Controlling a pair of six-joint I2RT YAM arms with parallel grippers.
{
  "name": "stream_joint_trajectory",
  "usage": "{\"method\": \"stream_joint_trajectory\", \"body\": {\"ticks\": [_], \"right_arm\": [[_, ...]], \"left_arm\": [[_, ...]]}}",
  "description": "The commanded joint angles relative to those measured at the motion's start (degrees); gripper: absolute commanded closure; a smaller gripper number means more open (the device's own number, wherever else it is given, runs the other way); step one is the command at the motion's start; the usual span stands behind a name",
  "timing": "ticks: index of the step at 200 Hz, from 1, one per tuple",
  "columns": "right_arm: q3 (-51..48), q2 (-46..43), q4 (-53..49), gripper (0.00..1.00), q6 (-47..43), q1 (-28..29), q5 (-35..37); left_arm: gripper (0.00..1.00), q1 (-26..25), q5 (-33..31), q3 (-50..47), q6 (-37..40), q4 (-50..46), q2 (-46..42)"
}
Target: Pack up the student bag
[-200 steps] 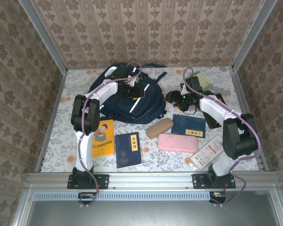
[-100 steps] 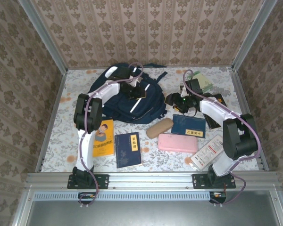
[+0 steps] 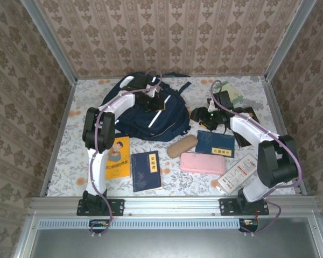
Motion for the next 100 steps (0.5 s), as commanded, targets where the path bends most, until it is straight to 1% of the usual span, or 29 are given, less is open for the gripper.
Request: {"method": "stream_joint_trajectory", "body": {"ticks": [1, 13, 37, 45, 49, 60, 81, 100], "right_arm": [[1.6, -4.2, -5.1, 0.36, -2.0, 0.3, 2.5], [1.7, -6.0, -6.8, 0.37, -3.1, 0.6, 2.5], [1.7, -9.9, -10.7, 0.35, -6.6, 1.9, 5.3], [1.7, -10.2, -12.3, 0.34, -7.6, 2.3, 6.5], [1.7, -12.5, -13.7, 0.34, -8.3, 2.8, 7.2], [1.7, -13.8, -15.0, 0.34, -9.5, 3.7, 8.3], [2.0, -16.9, -18.0, 0.32, -12.6, 6.6, 13.0], [2.4, -18.9, -20.0, 0.31, -16.7, 8.0, 16.5]], "left_arm": [[1.00, 2.1, 1.8, 5.2, 0.4, -2.3, -4.9], [1.00, 3.2, 2.4, 6.1, -0.5, -2.5, -5.4], [1.00, 5.0, 4.8, 6.7, -3.3, -1.2, -6.6], [1.00, 5.1, 5.7, 7.3, -3.8, -1.1, -6.7], [1.00, 5.1, 5.9, 7.6, -3.9, -1.2, -6.7], [1.00, 5.1, 6.0, 8.6, -4.1, -2.0, -6.7], [1.00, 5.7, 5.7, 9.4, -5.6, -1.8, -7.3], [1.00, 6.4, 6.5, 10.2, -7.3, -1.1, -7.3]]}}
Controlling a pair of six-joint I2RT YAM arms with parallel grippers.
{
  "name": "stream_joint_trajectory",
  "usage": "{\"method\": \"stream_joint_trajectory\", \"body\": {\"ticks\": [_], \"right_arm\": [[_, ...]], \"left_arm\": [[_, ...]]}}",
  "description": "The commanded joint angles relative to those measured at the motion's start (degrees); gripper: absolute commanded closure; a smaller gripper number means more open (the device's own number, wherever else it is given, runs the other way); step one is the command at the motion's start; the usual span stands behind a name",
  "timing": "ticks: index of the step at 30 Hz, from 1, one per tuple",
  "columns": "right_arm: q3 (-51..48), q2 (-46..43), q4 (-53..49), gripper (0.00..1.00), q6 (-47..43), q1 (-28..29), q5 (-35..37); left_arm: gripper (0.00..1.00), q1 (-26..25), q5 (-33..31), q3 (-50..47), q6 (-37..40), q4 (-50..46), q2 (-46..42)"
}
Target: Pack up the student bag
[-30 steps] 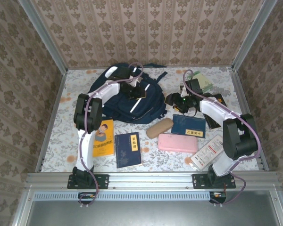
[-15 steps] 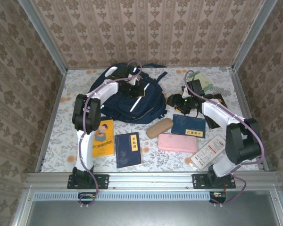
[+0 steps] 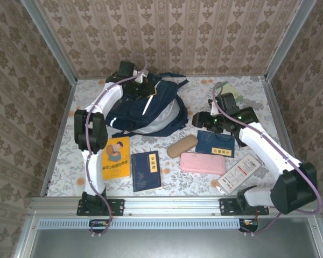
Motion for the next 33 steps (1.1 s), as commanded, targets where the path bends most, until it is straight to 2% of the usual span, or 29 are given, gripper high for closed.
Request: {"method": "stream_joint_trajectory", "body": {"ticks": [1, 5, 9, 19, 22, 27, 33], "right_arm": [[2.0, -3.6, -6.2, 0.30, -7.8, 2.1, 7.6], [-0.7, -7.7, -2.6, 0.30, -18.6, 3.2, 7.3], [-8.1, -13.2, 6.9, 0.29, -37.8, 6.4, 5.2], [-7.8, -4.3, 3.4, 0.27, -76.3, 10.0, 5.1], [-6.5, -1.2, 0.3, 0.26, -82.1, 10.1, 1.6], [-2.4, 8.8, -3.8, 0.26, -87.3, 10.4, 6.0], [1.5, 19.1, -4.5, 0.26, -88.5, 10.4, 12.0]], "left_arm": [[1.00, 0.8, 3.3, 3.3, -3.5, 1.2, -3.7], [1.00, 1.4, 4.6, 4.7, -4.7, 1.0, -3.4], [1.00, 1.6, 5.4, 3.5, -5.0, 1.7, -3.8], [1.00, 1.4, 7.4, -2.2, -9.5, 8.4, -4.8], [1.00, 1.4, 8.5, -5.1, -12.1, 12.6, -5.1], [1.00, 1.4, 9.9, -6.3, -14.0, 14.8, -4.0], [1.00, 1.5, 12.2, -7.0, -17.5, 18.3, -2.3]]}}
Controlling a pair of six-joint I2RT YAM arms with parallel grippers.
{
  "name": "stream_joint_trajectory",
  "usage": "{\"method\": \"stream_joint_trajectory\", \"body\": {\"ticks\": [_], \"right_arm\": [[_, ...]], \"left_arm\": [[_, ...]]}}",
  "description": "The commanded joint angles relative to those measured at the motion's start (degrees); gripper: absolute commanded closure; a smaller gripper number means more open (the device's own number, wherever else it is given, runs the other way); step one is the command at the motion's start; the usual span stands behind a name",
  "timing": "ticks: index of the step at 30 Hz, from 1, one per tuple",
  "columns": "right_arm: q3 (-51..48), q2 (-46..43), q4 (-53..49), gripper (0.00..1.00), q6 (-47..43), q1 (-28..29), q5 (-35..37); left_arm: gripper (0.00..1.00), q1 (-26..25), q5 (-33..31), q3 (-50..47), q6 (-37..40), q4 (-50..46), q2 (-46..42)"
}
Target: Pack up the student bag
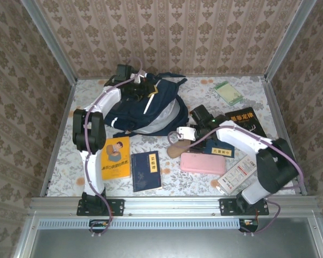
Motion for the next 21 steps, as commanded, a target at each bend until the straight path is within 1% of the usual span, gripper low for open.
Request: {"method": "stream_joint_trajectory", "body": {"ticks": [1, 5, 11, 17, 18, 21], "right_arm": [[3.2, 4.8, -2.8, 0.26, -3.8, 0.3, 5.1], [5.5, 9.7, -1.6, 0.26, -3.5, 0.6, 7.8], [7.5, 14.2, 1.0, 0.25, -3.5, 1.7, 10.4], [8.7, 17.8, 3.2, 0.24, -3.1, 3.8, 9.4], [8.8, 18.2, 3.2, 0.21, -3.1, 4.2, 9.0], [9.5, 19.1, 4.9, 0.21, -3.2, 5.8, 8.1]], "left_arm": [[1.00, 0.2, 3.9, -0.1, -2.9, 5.5, -1.4], [1.00, 0.5, 4.5, -0.1, -4.1, 6.7, -1.1], [1.00, 1.1, 4.9, -0.4, -4.6, 7.3, -1.1], [1.00, 1.5, 5.0, -0.5, -5.0, 7.8, -0.6], [1.00, 1.6, 5.1, -0.5, -5.1, 8.0, -0.6], [1.00, 1.8, 5.6, -0.6, -5.9, 8.7, -0.2]]}}
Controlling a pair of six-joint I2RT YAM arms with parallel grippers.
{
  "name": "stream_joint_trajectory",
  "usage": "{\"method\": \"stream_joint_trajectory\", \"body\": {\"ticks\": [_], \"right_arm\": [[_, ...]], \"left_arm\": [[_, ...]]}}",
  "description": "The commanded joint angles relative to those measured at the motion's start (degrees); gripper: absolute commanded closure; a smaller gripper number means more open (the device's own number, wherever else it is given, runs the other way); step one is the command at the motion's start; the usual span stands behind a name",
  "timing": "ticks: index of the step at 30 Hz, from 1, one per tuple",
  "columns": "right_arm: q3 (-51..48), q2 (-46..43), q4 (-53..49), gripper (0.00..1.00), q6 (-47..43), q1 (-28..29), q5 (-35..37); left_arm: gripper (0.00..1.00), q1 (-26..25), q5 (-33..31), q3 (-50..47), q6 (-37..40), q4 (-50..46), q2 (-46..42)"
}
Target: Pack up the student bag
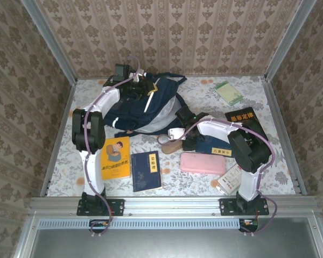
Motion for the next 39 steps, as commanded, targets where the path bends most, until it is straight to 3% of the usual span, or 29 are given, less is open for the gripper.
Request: {"method": "stream_joint_trajectory", "body": {"ticks": [1, 12, 13, 14, 22, 28, 34, 39], "right_arm": [[1.4, 2.0, 0.8, 0.21, -0.6, 2.2, -1.5], [2.3, 2.3, 1.9, 0.20, 2.3, 5.9, -4.2], [2.3, 2.1, 2.1, 0.20, 2.5, 6.2, -4.6], [2.3, 2.0, 2.1, 0.13, 2.7, 6.5, -5.1], [3.6, 1.2, 0.2, 0.12, 4.0, 7.6, -9.7], [5.5, 4.5, -0.3, 0.12, 5.3, 7.7, -7.7], [7.6, 6.4, -0.1, 0.21, 9.5, 7.5, -7.2], [5.8, 2.9, 2.0, 0.35, 12.6, 7.4, -10.4]], "left_arm": [[1.00, 0.7, 3.0, 0.1, -1.9, 4.9, -0.2], [1.00, 1.0, 3.1, -0.2, -1.8, 5.2, -1.0], [1.00, 1.0, 3.2, -0.2, -1.9, 5.2, -1.0], [1.00, 1.1, 3.3, -0.2, -1.9, 5.4, -1.1], [1.00, 1.3, 3.8, -0.8, -3.1, 6.9, -1.5], [1.00, 1.6, 4.2, -1.6, -4.4, 8.7, -1.6], [1.00, 1.7, 4.3, -1.8, -4.7, 9.0, -1.8], [1.00, 1.7, 4.3, -1.8, -4.8, 9.3, -2.0]]}}
